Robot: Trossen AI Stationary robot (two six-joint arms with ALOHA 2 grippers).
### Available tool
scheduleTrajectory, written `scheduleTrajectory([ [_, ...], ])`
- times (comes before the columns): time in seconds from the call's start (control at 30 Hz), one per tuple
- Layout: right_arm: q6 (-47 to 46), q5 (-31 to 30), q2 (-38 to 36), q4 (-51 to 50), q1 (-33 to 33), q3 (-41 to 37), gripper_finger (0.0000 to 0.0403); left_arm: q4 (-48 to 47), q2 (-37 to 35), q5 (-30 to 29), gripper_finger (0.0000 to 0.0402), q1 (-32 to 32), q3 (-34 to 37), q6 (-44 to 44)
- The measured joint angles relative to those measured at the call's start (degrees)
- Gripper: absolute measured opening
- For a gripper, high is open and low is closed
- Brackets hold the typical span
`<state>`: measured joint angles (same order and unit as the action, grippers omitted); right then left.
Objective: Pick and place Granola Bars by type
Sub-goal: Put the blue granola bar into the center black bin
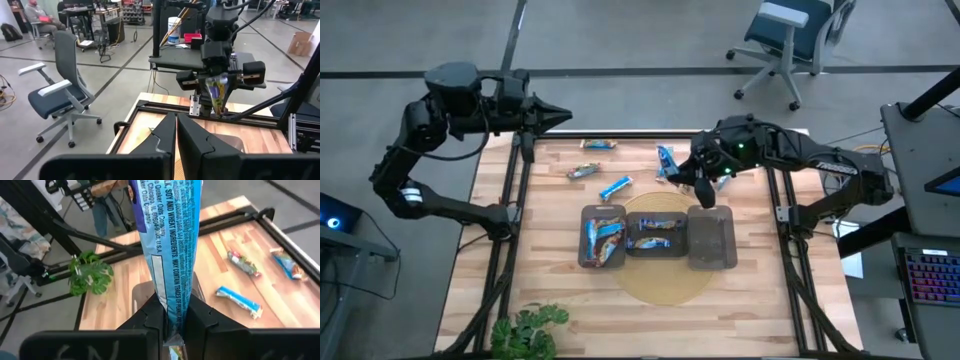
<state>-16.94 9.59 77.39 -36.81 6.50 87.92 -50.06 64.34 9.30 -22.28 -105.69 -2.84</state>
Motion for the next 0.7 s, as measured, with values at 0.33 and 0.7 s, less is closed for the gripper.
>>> scheduleTrajectory([
  [0.33, 0.6, 4.5, 7.6, -4.2, 0.0, 0.0, 0.0036, -0.1, 0.0, 0.0, 0.0, 0.0, 0.0, -0.1],
  [0.7, 3.6, 4.4, 17.6, -13.2, -2.0, 0.0, 0.0036, -0.2, -0.1, 0.0, 0.0, 0.0, 0.0, -0.5],
])
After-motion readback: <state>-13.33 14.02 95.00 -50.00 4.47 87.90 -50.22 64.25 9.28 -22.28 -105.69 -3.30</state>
